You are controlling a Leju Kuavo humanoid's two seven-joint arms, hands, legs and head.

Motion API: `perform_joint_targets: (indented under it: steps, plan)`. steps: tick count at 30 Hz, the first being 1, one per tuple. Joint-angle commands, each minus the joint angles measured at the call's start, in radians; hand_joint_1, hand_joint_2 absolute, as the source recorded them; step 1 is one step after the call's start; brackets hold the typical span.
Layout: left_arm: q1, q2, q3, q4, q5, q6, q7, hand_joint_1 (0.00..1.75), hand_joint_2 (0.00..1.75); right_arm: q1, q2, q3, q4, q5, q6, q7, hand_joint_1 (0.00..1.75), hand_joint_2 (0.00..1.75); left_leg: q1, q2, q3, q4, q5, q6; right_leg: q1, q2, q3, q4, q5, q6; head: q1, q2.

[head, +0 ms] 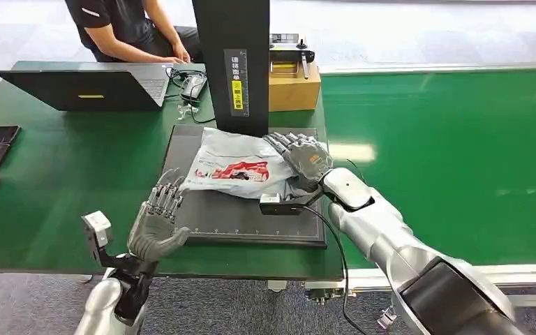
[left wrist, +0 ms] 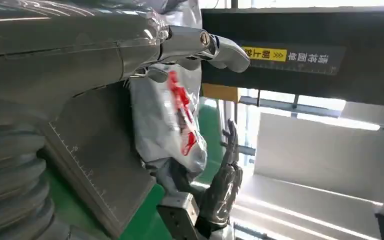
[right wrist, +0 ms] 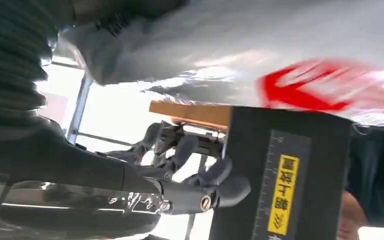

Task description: Moved the parcel from conveyor to table for the left to box.

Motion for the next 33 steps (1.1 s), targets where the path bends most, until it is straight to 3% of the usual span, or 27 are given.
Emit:
perform_joint_targets:
  steps: [1, 6, 11, 14, 17, 23, 29, 33]
  plan:
    - [-0.08, 0.017, -0.053, 0.107, -0.012, 0.005, 0.005, 0.0, 1.75, 0.008, 0.002, -0.072, 0.064, -0.051, -0.058, -0.042, 0.0, 1.75, 0.001, -0.003, 0.001, -0.001, 0.001, -0.002, 0.0, -0.002, 0.002, -0.001, 0.0, 0.001, 0.0, 0.0]
    - [-0.073, 0.023, -0.045, 0.101, -0.019, 0.04, -0.001, 0.0, 1.75, 0.069, 0.016, -0.279, -0.043, -0.359, 0.102, -0.256, 0.0, 1.75, 0.001, -0.002, 0.002, -0.001, 0.0, -0.003, 0.001, -0.001, 0.002, -0.001, 0.0, 0.001, 0.0, 0.0]
    - [-0.029, 0.023, -0.029, 0.045, -0.011, 0.053, 0.006, 0.0, 1.75, 0.164, 0.002, -0.42, -0.271, -0.64, 0.278, -0.351, 0.0, 1.75, 0.001, -0.001, 0.001, -0.001, 0.0, -0.002, 0.0, 0.0, 0.001, -0.001, 0.0, 0.001, 0.0, 0.0]
    - [-0.016, 0.024, -0.025, 0.03, -0.008, 0.053, 0.008, 0.0, 1.75, 0.194, -0.014, -0.423, -0.335, -0.671, 0.305, -0.341, 0.0, 1.75, 0.001, -0.001, 0.002, -0.002, 0.0, -0.004, 0.001, 0.0, 0.003, -0.002, -0.001, 0.001, 0.0, 0.0]
    - [0.003, 0.03, -0.02, 0.02, 0.005, 0.061, 0.006, 0.0, 1.75, 0.308, -0.042, -0.463, -0.548, -0.822, 0.376, -0.35, 0.0, 1.75, 0.002, -0.002, 0.002, -0.002, 0.0, -0.003, 0.001, -0.001, 0.003, -0.002, -0.001, 0.001, 0.0, 0.0]
    - [0.052, 0.031, 0.003, -0.014, 0.008, 0.078, 0.001, 0.0, 1.75, 0.518, -0.091, -0.505, -0.864, -0.885, 0.404, -0.322, 0.0, 1.75, 0.002, -0.005, 0.003, -0.002, 0.0, -0.003, 0.001, -0.004, 0.005, -0.003, -0.002, 0.002, 0.0, 0.0]
    - [0.08, 0.004, 0.029, -0.053, 0.006, 0.08, 0.014, 0.0, 1.75, 0.672, -0.067, -0.593, -0.948, -0.901, 0.392, -0.264, 0.0, 1.75, 0.001, -0.004, 0.001, -0.001, -0.001, -0.002, 0.001, -0.003, 0.003, -0.002, -0.002, 0.001, 0.0, 0.0]
    - [0.101, -0.018, 0.048, -0.089, -0.016, 0.074, 0.038, 0.0, 1.75, 0.816, 0.002, -0.696, -1.007, -0.884, 0.385, -0.235, 0.0, 1.75, 0.002, -0.007, 0.003, -0.002, -0.001, -0.002, 0.002, -0.006, 0.005, -0.003, -0.002, 0.001, 0.0, 0.0]
